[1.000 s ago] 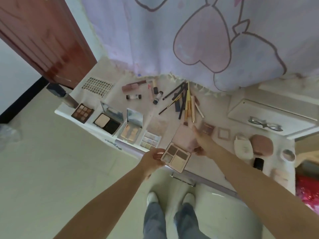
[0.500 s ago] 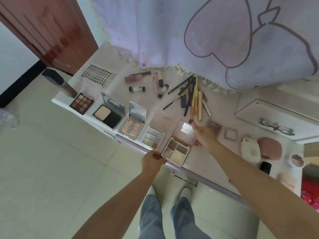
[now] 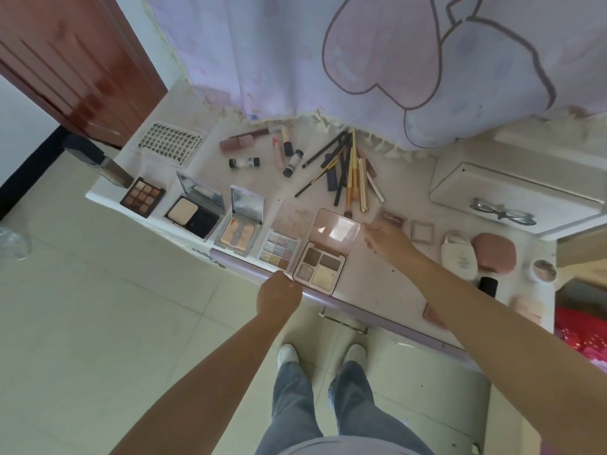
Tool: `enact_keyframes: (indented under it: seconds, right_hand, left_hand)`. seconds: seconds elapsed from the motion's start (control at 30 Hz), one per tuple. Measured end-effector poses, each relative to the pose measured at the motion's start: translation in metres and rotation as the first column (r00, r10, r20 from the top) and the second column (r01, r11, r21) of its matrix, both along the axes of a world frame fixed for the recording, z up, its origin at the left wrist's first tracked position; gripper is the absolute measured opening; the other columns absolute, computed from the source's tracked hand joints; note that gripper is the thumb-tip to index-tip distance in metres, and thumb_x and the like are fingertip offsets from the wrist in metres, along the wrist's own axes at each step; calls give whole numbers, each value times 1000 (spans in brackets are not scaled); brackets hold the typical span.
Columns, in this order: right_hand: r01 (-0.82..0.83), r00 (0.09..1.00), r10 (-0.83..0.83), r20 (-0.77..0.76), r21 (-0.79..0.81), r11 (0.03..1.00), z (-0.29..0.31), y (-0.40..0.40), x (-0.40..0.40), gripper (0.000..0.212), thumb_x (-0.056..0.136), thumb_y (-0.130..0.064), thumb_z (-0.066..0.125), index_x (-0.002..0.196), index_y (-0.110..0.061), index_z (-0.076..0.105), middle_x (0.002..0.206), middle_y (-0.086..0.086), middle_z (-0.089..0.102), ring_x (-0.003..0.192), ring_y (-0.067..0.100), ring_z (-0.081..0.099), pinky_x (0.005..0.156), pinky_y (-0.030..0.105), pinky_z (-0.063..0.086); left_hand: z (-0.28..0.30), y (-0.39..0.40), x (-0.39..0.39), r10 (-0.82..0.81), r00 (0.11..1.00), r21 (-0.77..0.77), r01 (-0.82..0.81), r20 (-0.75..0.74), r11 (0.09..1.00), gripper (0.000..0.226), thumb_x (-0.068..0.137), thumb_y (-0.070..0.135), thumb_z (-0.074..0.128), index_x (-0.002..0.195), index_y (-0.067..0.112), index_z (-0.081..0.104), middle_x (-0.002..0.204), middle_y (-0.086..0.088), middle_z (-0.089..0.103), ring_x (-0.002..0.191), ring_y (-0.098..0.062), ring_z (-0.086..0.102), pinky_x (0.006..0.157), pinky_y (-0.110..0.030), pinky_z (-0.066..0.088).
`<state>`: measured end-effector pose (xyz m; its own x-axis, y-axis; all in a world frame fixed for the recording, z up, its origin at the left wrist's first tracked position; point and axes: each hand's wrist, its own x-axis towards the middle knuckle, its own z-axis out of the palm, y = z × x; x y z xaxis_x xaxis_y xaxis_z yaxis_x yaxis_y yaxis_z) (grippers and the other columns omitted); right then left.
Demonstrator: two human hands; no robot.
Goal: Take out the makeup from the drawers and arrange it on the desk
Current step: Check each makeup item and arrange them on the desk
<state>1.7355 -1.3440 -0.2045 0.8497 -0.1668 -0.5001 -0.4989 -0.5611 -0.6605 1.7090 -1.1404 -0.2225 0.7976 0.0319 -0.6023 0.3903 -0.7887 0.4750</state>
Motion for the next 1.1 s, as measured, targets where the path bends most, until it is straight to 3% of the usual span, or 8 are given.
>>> enact_keyframes:
  seconds: [0.2, 0.43, 0.57, 0.67, 0.77, 0.93, 1.03, 1.1]
  right_hand:
    - [136, 987, -127, 95, -100, 986, 16, -59, -75, 14, 90, -18, 50, 85, -10, 61, 70, -7, 54, 68, 11, 49, 55, 12, 33]
    - [385, 920, -392, 32, -273, 882, 25, -118, -145, 19, 88, -8, 50, 98, 3, 61, 100, 19, 64, 93, 32, 57, 71, 29, 39]
    - [94, 992, -123, -40, -433, 896, 12, -111, -153, 40, 90, -29, 36, 105, 0, 59, 108, 15, 61, 106, 29, 54, 85, 29, 37]
    - [-209, 978, 178, -111, -619, 757, -9, -98, -151, 44, 81, -47, 48, 114, -19, 55, 118, 0, 54, 121, 19, 40, 99, 31, 26]
    - [-274, 958, 262, -114, -625, 731, -25, -89, -150, 45, 79, -40, 57, 119, -21, 48, 125, 0, 46, 124, 22, 31, 103, 40, 15]
    - [-277, 951, 298, -84, -661, 697, -35, -96, -149, 42, 78, -36, 57, 115, -17, 50, 114, 1, 52, 115, 21, 42, 106, 48, 7]
    - [-213, 942, 330, 58, -655, 725, -24, -94, -152, 43, 49, -18, 79, 88, -7, 65, 83, 11, 63, 83, 32, 62, 96, 60, 31]
    - [-164, 953, 273, 134, -529, 833, -13, -93, -151, 46, 45, -13, 80, 89, -5, 67, 83, 13, 64, 77, 34, 62, 84, 55, 49]
  left_hand:
    - [22, -42, -5, -508, 785, 208, 464, 354, 861, 24, 91, 15, 43, 110, 7, 54, 112, -9, 55, 102, -24, 54, 80, -26, 42]
    - [1, -111, -22, -807, 525, 218, 783, 269, 582, 31, 93, 13, 38, 122, 3, 45, 132, -11, 41, 124, -24, 37, 96, -29, 37]
    - [-22, -125, -31, -901, 421, 260, 863, 102, 432, 70, 94, 32, 41, 143, 0, 2, 154, -14, -5, 143, -25, -5, 116, -32, 3]
    - [-38, -120, -33, -924, 380, 318, 872, 38, 371, 79, 94, 41, 36, 142, 0, -12, 152, -16, -19, 141, -27, -16, 114, -34, -7]
    - [-43, -116, -35, -935, 352, 330, 879, 36, 343, 79, 95, 43, 32, 140, 0, -15, 150, -17, -22, 140, -28, -20, 113, -34, -11]
    - [-46, -115, -35, -939, 343, 322, 885, 35, 336, 76, 96, 42, 28, 140, 0, -17, 150, -17, -23, 139, -29, -21, 113, -35, -12]
    - [-47, -115, -35, -937, 347, 318, 885, 37, 340, 75, 97, 42, 26, 139, -1, -18, 150, -17, -24, 139, -29, -21, 113, -35, -13]
    - [-42, -117, -34, -928, 372, 281, 887, 31, 366, 75, 96, 42, 28, 140, -1, -15, 150, -18, -23, 139, -29, -21, 113, -36, -12]
